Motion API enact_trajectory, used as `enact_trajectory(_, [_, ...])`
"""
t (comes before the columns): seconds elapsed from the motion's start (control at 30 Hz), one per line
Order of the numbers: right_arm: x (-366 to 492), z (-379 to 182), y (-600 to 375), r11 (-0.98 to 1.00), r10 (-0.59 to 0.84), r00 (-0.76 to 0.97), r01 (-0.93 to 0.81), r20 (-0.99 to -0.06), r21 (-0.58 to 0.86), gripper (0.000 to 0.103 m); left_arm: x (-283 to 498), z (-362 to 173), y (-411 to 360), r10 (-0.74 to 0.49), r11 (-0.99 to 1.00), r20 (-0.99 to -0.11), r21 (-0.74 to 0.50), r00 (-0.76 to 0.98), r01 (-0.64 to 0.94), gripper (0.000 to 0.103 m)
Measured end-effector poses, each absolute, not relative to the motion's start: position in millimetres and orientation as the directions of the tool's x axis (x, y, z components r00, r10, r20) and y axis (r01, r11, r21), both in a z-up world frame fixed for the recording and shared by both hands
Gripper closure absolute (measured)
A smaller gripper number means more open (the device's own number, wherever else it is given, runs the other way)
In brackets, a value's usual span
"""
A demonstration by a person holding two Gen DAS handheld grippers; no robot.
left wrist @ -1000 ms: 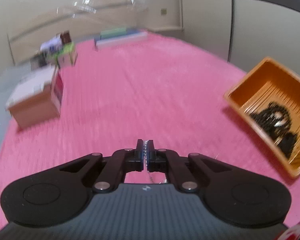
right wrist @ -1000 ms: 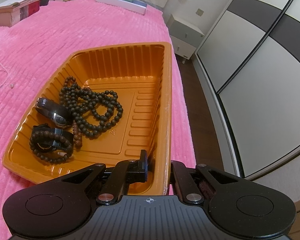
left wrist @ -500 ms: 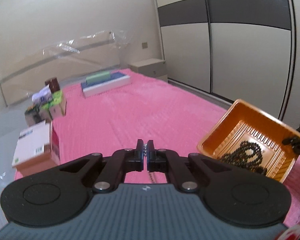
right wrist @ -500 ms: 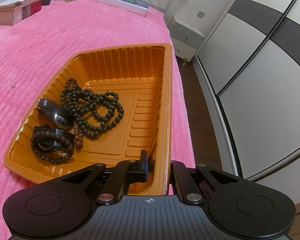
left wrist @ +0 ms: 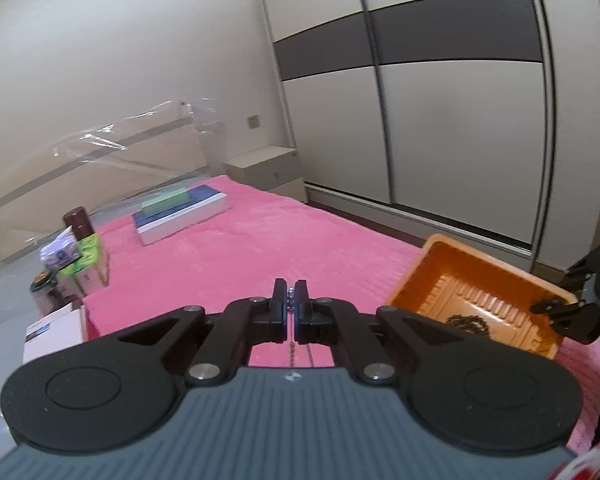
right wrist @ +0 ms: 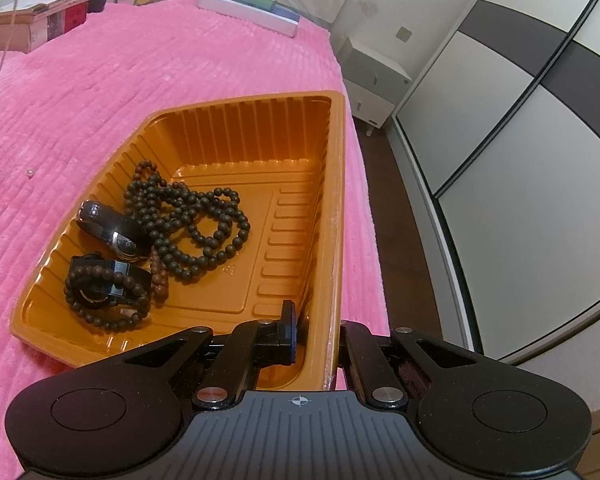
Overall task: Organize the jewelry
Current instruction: 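Carry the pearl necklace over the tray and release it with the left gripper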
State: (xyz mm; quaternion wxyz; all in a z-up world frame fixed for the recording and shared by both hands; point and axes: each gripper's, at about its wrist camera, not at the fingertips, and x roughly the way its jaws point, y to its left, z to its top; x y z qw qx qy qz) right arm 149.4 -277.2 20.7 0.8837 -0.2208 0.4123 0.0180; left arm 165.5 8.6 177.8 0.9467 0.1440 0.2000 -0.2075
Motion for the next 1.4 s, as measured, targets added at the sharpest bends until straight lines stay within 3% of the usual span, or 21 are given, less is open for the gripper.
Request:
enact_trajectory(0.67, [150.3,19.1,-278.5,0.906,-0.140,0.656,-0.218,-0.741,-0.363,0.098,174.2,159.8,-122.4,-0.557,0.701,-0.505,0.139,0.659,0.699,0.101])
enact_trajectory(1.4, [152.5,15.4,-278.8,0.909,-0.134,0.653,-0.219,-0.746,-0.355,0.098,202.9,104.2,-189.6,-0.556,0.648,-0.624,0.088,0.549,0.757,0.101])
